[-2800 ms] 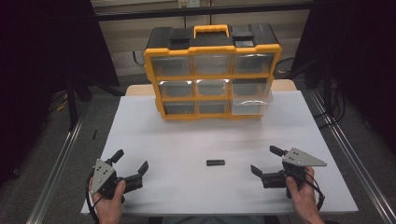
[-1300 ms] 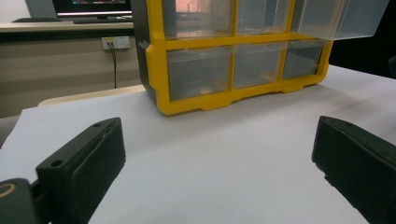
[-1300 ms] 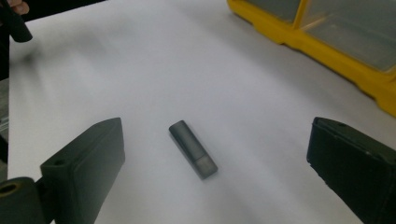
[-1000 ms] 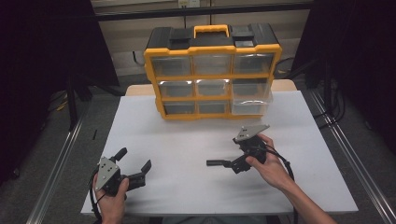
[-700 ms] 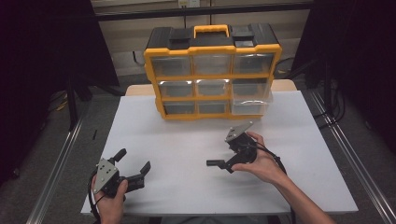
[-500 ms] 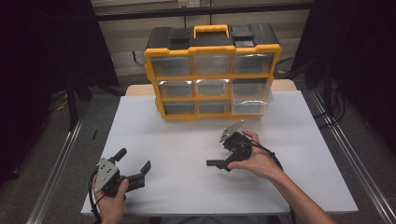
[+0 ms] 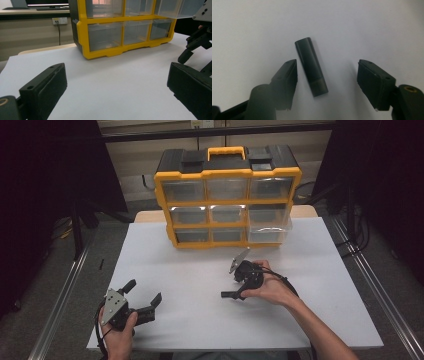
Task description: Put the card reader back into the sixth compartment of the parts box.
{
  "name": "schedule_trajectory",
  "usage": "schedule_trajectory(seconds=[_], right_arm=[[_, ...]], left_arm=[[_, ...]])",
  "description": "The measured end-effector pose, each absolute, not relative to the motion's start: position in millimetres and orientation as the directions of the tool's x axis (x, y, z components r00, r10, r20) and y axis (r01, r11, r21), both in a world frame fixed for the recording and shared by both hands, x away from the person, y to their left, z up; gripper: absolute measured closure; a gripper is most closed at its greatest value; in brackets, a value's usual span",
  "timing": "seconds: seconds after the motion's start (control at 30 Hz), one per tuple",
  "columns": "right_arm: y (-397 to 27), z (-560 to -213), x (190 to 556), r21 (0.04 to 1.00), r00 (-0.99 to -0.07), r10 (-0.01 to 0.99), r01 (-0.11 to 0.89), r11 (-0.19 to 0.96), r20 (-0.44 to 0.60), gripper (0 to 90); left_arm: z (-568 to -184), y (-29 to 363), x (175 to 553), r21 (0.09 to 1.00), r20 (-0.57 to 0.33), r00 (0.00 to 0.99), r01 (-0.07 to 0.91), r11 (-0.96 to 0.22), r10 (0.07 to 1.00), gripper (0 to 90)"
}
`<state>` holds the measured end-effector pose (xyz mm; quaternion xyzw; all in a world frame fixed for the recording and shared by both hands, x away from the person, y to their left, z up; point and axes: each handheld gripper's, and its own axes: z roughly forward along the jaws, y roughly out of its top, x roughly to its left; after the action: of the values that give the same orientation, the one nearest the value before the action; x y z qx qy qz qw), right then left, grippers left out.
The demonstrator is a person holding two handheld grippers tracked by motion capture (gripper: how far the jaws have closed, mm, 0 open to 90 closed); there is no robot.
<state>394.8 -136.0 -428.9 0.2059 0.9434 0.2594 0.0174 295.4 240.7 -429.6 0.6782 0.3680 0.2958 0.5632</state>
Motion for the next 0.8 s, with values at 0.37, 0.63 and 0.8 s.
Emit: schedule_trajectory(seconds=[0.37, 0.63, 0.8], right_arm=[[-124.9, -427.3, 395.1, 0.405, -0.944, 0.323, 0.322, 0.856, 0.068, 54.8], [-122.0, -427.5, 396.1, 0.391, -0.954, 0.295, 0.290, 0.873, 0.050, 59.6], [-119.7, -427.1, 396.3, 0.378, -0.954, 0.296, 0.293, 0.878, 0.053, 63.5]], left_arm=[[-428.7, 241.3, 295.2, 0.983, -0.010, 0.558, 0.158, -0.094, 0.829, 2.7], [-428.3, 241.8, 296.4, 0.983, 0.003, 0.558, 0.151, -0.106, 0.830, 2.7], [-428.1, 240.8, 296.0, 0.983, 0.001, 0.564, 0.152, -0.105, 0.826, 2.7]])
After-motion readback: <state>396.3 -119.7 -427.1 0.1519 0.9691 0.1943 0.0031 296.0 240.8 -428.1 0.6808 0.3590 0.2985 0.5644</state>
